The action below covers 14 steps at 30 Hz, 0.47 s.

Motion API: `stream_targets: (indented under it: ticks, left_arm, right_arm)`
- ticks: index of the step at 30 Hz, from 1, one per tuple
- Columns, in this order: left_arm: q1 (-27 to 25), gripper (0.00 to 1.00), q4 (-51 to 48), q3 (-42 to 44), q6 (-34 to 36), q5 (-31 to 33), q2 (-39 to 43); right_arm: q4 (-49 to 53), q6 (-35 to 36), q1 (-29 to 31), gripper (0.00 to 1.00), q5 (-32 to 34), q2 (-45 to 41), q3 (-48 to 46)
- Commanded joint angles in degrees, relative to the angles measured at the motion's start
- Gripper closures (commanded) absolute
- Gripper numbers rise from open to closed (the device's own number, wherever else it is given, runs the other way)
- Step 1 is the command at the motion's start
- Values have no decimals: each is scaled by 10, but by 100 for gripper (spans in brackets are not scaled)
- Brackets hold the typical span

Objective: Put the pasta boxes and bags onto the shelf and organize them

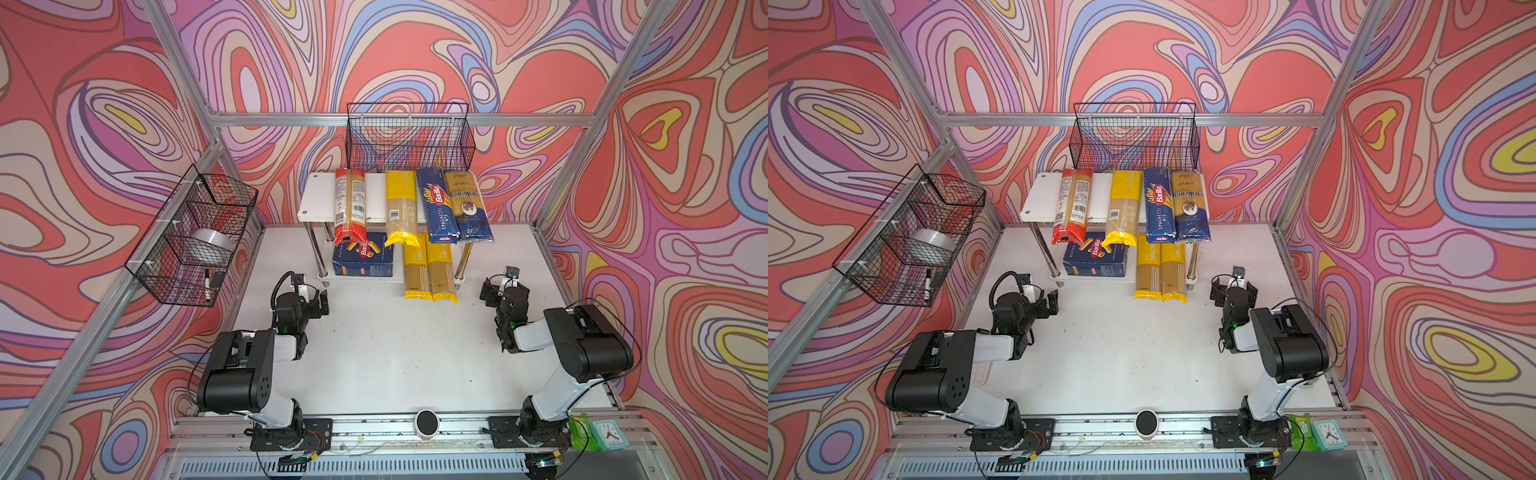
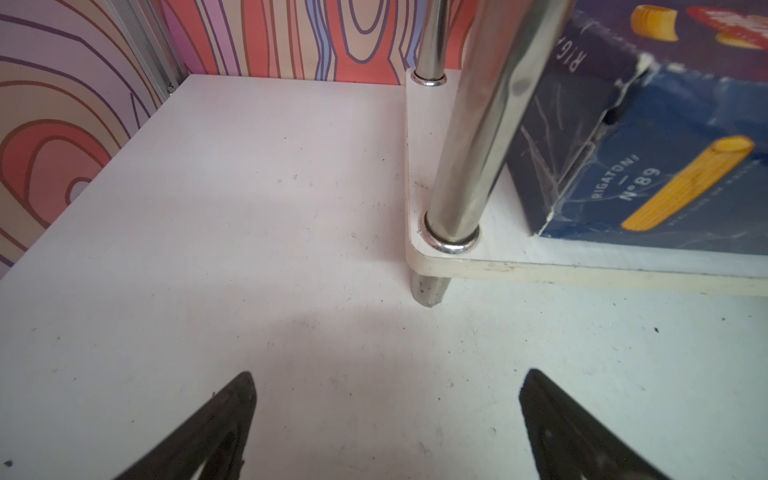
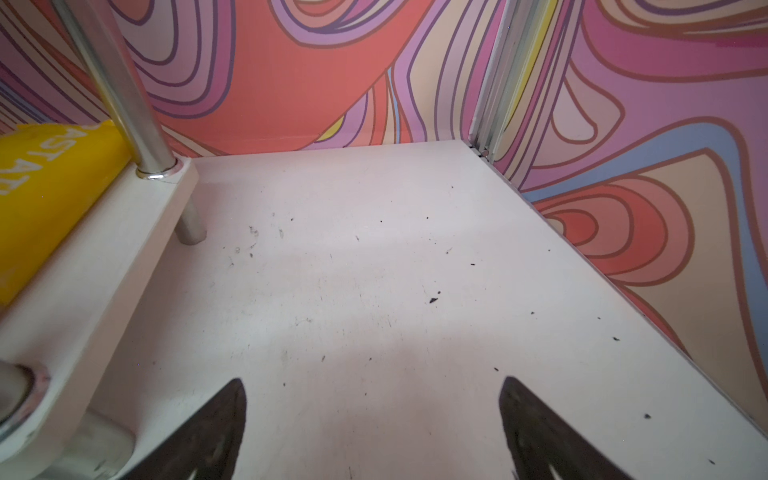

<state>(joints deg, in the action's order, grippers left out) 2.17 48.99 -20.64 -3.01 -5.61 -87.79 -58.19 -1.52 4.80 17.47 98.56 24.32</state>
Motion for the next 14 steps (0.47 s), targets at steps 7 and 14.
stream_targets:
  ticks: [7, 14]
  left_arm:
    - [-1, 0, 13, -9, 11, 9, -3]
    - [-1, 0, 16, -8, 12, 9, -3]
  right_arm:
    - [-15, 4, -3, 2, -5, 1, 7]
    - [-12, 3, -3, 2, -6, 0, 7]
